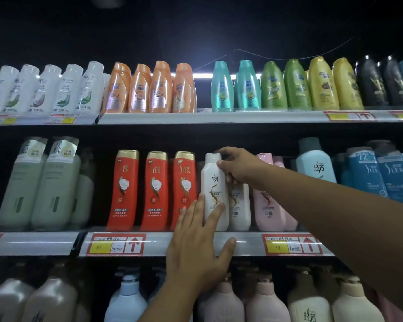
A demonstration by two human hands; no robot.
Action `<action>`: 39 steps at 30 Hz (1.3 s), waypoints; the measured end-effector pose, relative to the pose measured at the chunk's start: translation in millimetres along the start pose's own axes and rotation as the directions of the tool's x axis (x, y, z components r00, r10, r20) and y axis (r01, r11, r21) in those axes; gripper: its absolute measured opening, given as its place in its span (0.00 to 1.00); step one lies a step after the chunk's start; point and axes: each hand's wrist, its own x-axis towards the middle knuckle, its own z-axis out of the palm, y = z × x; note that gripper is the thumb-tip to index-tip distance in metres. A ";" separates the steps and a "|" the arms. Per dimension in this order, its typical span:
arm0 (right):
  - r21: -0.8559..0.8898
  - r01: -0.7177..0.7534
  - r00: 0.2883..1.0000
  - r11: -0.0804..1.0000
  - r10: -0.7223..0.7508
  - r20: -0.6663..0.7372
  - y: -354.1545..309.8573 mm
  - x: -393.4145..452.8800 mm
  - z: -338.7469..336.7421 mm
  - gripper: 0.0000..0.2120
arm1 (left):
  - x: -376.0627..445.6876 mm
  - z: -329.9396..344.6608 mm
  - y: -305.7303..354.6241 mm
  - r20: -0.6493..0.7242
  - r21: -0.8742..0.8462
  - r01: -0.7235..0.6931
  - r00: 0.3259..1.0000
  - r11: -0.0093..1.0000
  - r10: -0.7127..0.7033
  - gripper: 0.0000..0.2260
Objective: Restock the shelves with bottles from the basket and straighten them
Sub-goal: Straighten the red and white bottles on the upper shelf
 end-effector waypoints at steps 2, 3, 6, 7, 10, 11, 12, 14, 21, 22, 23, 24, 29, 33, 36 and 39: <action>-0.007 -0.009 1.000 1.000 0.009 -0.006 -1.1 0.1 1.4 0.16 | -0.7 0.6 -1.0 -0.004 -0.032 0.004 1.000 0.999 -0.004 0.35; -0.010 -0.011 1.000 1.000 0.011 -0.007 -1.8 0.1 2.0 0.16 | -0.9 0.4 -1.6 0.001 -0.052 0.013 1.000 0.999 -0.013 0.36; -0.013 -0.014 1.000 1.000 0.014 -0.009 -2.2 -0.6 2.3 0.17 | -0.4 -0.8 -3.3 0.006 -0.106 0.052 0.999 0.993 -0.052 0.38; -0.017 -0.015 1.000 1.000 0.015 -0.011 -2.2 -0.6 2.2 0.17 | -0.3 -1.2 -3.6 0.001 -0.110 0.057 0.998 0.992 -0.057 0.39; -0.024 -0.017 1.000 1.000 0.017 -0.017 -1.8 -0.2 2.7 0.19 | -0.9 -0.6 -3.4 0.005 -0.098 0.055 0.999 0.994 -0.054 0.39; -0.031 -0.019 1.000 0.999 0.019 -0.018 -1.7 0.1 3.3 0.19 | -1.2 0.0 -3.5 0.009 -0.097 0.056 0.998 0.994 -0.055 0.39; -0.039 -0.021 1.000 0.999 0.020 -0.019 -1.7 0.1 4.1 0.20 | -1.2 0.4 -3.6 0.011 -0.097 0.056 0.998 0.994 -0.055 0.39; -0.040 -0.020 1.000 0.999 0.019 -0.019 -1.3 -0.1 4.6 0.20 | -1.0 1.2 -3.8 0.017 -0.093 0.056 0.998 0.994 -0.055 0.40; 0.028 -0.004 0.997 1.000 0.006 -0.071 -6.8 -0.6 -17.4 0.20 | -1.0 0.4 -0.6 0.019 -0.056 0.100 0.995 0.993 -0.099 0.41; 0.016 -0.004 0.997 1.000 0.005 -0.071 -7.9 -2.3 -17.9 0.20 | 0.1 0.5 0.5 0.011 -0.055 0.116 0.993 0.992 -0.116 0.41; -0.017 0.001 0.996 1.000 -0.003 -0.086 -9.0 -3.8 -16.3 0.20 | 0.7 0.6 1.7 0.006 -0.055 0.132 0.991 0.990 -0.132 0.41; -0.076 0.023 0.992 0.997 -0.032 -0.123 -10.7 -5.7 -12.9 0.19 | 1.3 -0.2 3.1 -0.001 -0.051 0.143 0.990 0.988 -0.144 0.42; -0.479 0.276 0.901 0.833 -0.398 -0.173 -37.4 -10.2 22.3 0.14 | -3.2 4.1 1.7 -0.024 -0.035 0.143 0.989 0.989 -0.144 0.40; -0.629 0.303 0.899 0.715 -0.433 -0.059 -63.0 -1.0 49.4 0.17 | -3.0 5.8 -6.8 -0.001 0.001 0.117 0.993 0.993 -0.117 0.38; -0.651 0.216 0.948 0.728 -0.316 -0.038 -71.6 6.6 60.2 0.18 | -5.1 0.3 -12.0 0.037 -0.040 0.103 0.994 0.994 -0.102 0.39; -0.703 0.156 0.975 0.694 -0.223 -0.004 -75.3 12.3 60.3 0.16 | -9.8 -6.6 -18.1 0.083 -0.036 0.067 0.995 0.997 -0.064 0.37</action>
